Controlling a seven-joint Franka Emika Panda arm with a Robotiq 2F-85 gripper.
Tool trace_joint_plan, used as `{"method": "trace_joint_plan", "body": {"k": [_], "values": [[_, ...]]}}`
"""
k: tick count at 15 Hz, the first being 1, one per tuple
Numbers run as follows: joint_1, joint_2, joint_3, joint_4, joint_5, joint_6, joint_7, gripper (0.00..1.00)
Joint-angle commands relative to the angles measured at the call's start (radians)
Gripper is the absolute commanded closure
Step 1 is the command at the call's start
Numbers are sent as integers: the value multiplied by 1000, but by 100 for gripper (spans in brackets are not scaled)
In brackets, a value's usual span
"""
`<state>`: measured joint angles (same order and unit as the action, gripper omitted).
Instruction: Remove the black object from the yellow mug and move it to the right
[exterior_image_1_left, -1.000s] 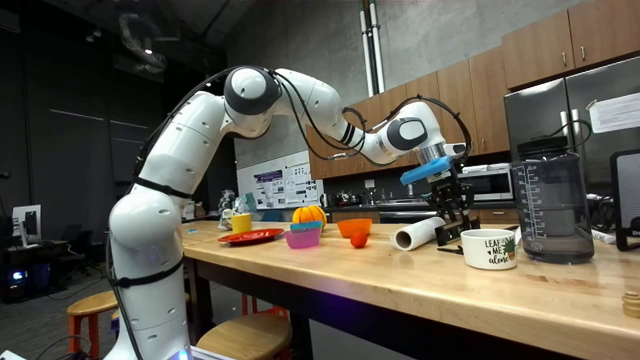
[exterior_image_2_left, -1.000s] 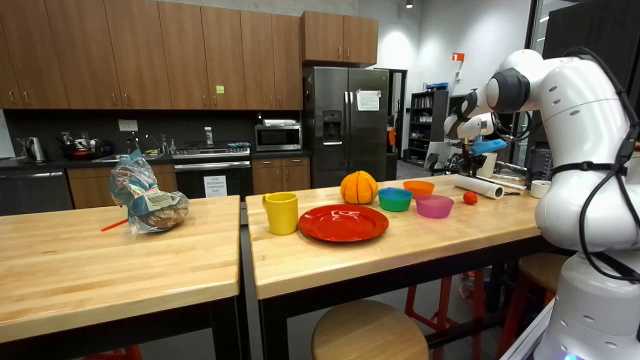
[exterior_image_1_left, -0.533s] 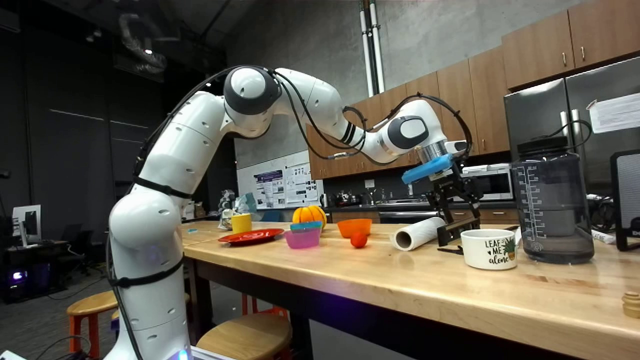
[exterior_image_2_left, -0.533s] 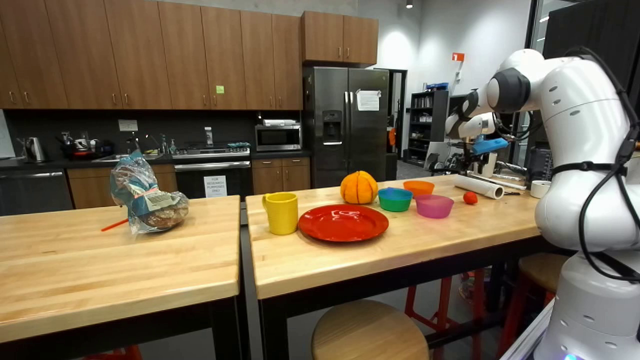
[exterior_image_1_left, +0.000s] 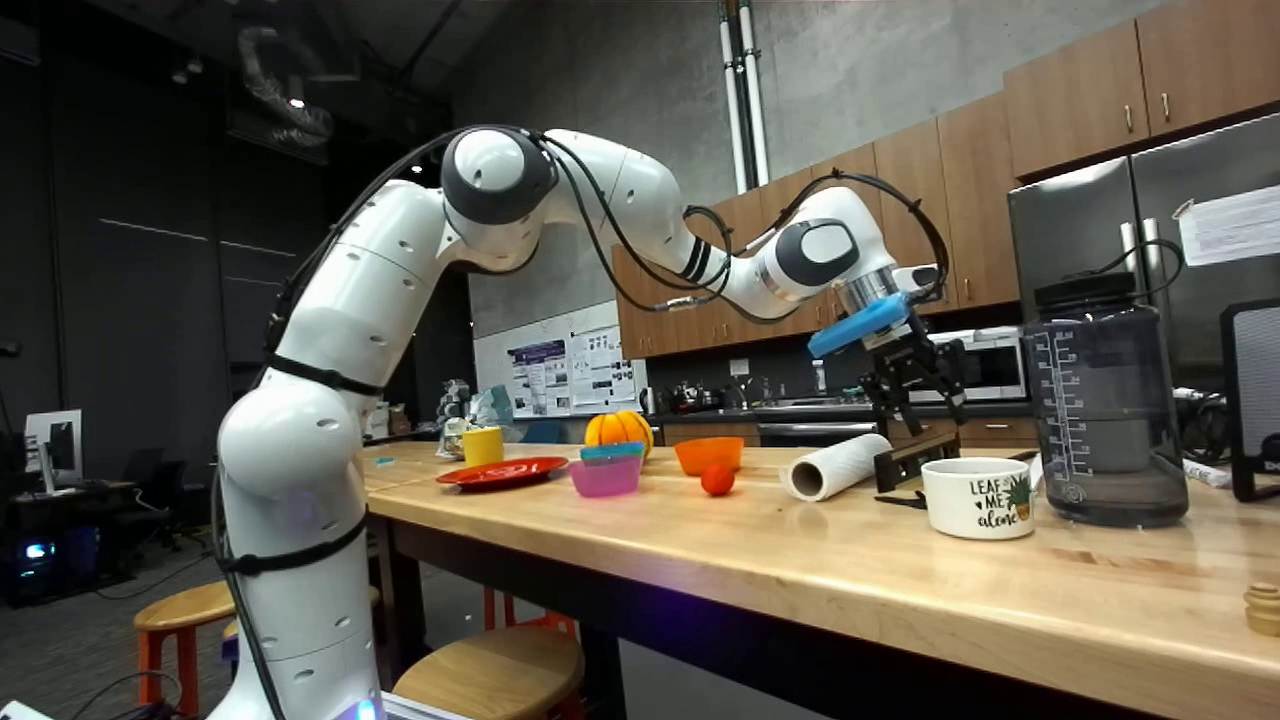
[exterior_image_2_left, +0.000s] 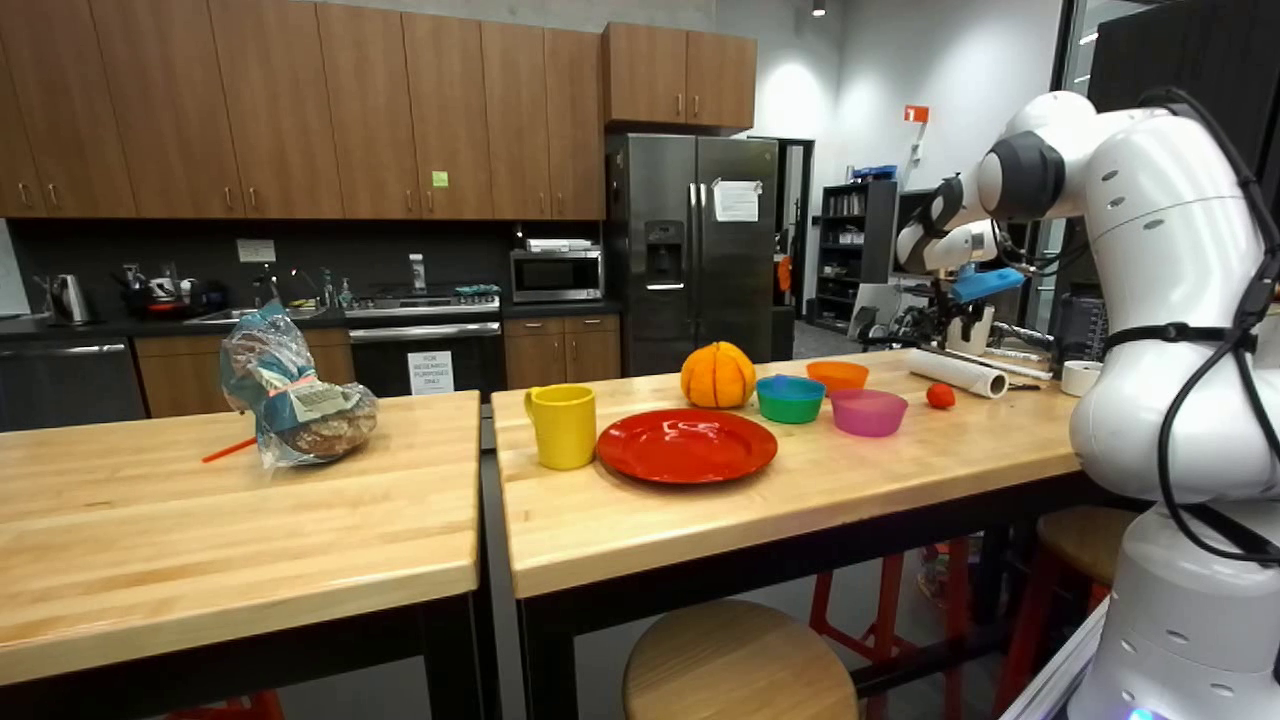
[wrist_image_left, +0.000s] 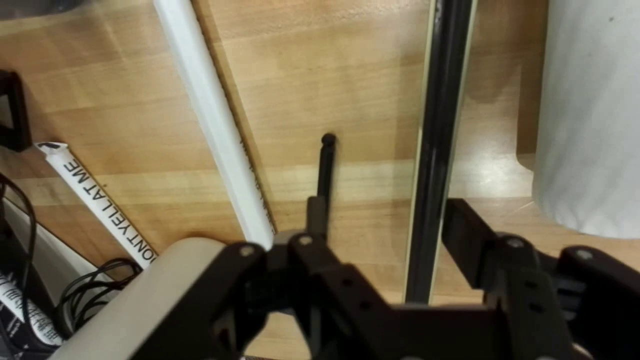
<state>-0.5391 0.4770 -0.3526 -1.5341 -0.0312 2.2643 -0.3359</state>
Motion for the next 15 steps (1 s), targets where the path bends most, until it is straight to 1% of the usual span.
{"method": "trace_joint_plan", "body": {"k": [1,3,5,6,10,15], "values": [[-5,-35,2,-35,-33,1,16,69],[-3,-37,4,-40,-35,2,13,84],[-4,-41,9,-41,-28,5,7,98],[-6,-46,12,-42,-21,12,6,100],[-5,-68,23,-48,-11,32,-4,100],[-12,-69,55,-51,23,9,-48,100]]}}
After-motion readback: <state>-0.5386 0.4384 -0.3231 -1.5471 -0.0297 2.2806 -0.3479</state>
